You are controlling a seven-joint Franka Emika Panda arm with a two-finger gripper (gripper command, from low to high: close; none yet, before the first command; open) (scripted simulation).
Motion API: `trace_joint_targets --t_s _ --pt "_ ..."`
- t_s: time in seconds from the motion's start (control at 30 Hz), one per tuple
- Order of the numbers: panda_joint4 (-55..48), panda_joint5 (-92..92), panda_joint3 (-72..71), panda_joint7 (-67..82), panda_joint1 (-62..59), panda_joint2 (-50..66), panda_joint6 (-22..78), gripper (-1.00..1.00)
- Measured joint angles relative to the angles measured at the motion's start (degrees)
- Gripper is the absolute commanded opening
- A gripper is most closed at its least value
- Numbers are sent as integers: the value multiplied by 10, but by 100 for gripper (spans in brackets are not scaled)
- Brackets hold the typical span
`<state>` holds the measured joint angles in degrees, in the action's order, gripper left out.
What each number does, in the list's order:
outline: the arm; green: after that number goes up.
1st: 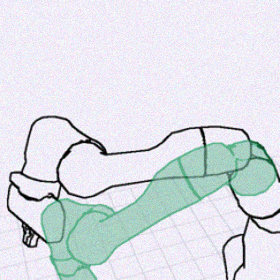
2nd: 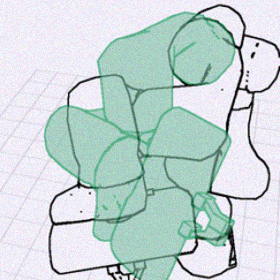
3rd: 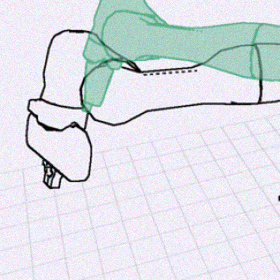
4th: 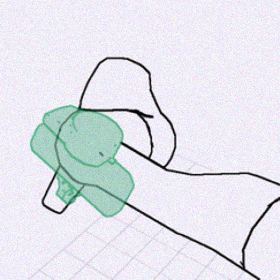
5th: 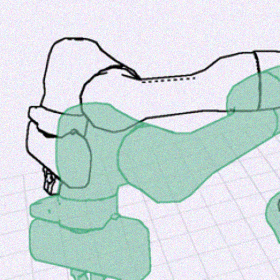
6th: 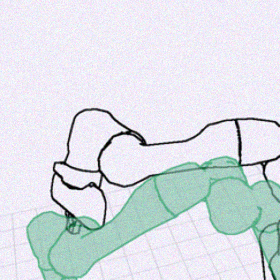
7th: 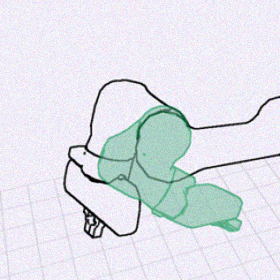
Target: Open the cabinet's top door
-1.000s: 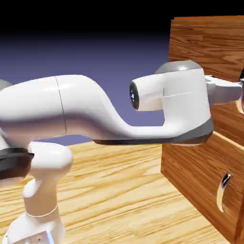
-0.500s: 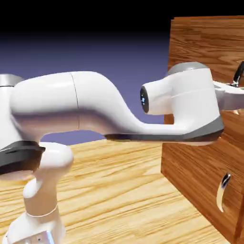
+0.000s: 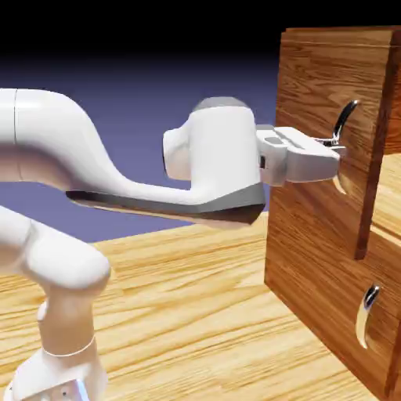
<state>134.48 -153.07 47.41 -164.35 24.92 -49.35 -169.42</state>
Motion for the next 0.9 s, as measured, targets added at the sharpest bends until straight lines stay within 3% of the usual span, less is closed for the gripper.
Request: trace_joint_targets --t_s 0.63,0.9 --pt "231 341 -327 132 -390 -150 35 -100" --pt "301 540 -413 261 -472 -245 39 -100"
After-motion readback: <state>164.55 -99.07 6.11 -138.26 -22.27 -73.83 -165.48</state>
